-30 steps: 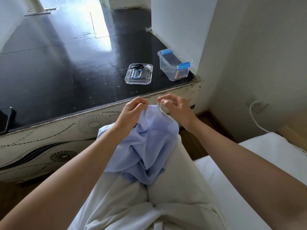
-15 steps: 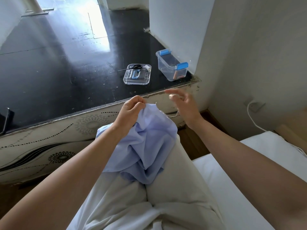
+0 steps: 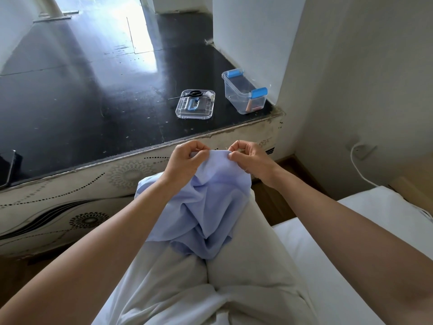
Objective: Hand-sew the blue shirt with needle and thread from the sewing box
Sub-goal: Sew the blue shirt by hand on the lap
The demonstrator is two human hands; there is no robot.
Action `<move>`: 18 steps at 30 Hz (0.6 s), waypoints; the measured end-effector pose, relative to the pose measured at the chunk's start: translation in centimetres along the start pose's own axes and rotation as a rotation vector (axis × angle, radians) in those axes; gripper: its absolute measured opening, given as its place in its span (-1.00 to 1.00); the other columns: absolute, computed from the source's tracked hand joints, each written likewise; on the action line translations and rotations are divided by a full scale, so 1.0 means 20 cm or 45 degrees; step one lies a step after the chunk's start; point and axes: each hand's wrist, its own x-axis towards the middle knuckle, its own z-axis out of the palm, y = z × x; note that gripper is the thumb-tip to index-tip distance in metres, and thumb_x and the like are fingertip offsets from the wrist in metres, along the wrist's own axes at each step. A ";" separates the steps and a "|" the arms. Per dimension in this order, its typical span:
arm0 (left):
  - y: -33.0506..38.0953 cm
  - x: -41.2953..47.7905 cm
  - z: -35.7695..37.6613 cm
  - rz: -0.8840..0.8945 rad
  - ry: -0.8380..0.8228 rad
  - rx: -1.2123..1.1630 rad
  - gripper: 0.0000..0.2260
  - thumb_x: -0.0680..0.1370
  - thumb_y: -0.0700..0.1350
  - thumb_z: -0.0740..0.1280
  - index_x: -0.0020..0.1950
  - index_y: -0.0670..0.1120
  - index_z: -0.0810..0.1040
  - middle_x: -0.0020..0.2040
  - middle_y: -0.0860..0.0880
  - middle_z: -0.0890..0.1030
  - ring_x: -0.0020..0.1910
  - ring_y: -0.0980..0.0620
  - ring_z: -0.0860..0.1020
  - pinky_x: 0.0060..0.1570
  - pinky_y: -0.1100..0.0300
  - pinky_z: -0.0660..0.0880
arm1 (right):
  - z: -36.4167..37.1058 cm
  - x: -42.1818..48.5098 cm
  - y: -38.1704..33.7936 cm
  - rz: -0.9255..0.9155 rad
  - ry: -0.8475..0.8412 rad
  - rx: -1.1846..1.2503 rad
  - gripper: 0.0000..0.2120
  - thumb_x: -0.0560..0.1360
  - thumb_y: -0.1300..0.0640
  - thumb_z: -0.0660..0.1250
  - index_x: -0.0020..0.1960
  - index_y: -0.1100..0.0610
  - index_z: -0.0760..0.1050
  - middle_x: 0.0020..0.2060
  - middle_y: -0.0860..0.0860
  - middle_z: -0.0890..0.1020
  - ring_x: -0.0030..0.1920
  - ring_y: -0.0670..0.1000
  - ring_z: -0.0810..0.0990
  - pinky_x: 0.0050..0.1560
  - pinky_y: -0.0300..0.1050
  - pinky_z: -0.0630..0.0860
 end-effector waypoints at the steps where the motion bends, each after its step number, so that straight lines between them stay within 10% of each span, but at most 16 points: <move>1: -0.01 0.00 0.00 -0.013 0.020 0.014 -0.87 0.54 -0.28 0.31 -0.15 -0.11 0.60 -0.29 0.07 0.54 -0.39 0.23 0.43 -0.39 0.40 0.34 | 0.00 0.00 0.00 -0.005 0.005 0.012 -0.91 0.60 0.16 0.28 -0.09 0.09 0.48 -0.19 0.09 0.55 -0.24 -0.05 0.51 -0.32 -0.34 0.49; 18: 0.03 0.01 -0.01 -0.078 -0.115 -0.050 -0.96 0.49 -0.21 0.46 -0.09 -0.09 0.69 -0.23 0.01 0.67 -0.32 0.17 0.59 -0.28 0.30 0.54 | 0.00 -0.01 0.01 -0.033 0.069 0.040 -0.96 0.57 0.13 0.34 -0.04 0.09 0.51 -0.09 0.26 0.63 -0.17 0.10 0.59 -0.25 -0.15 0.55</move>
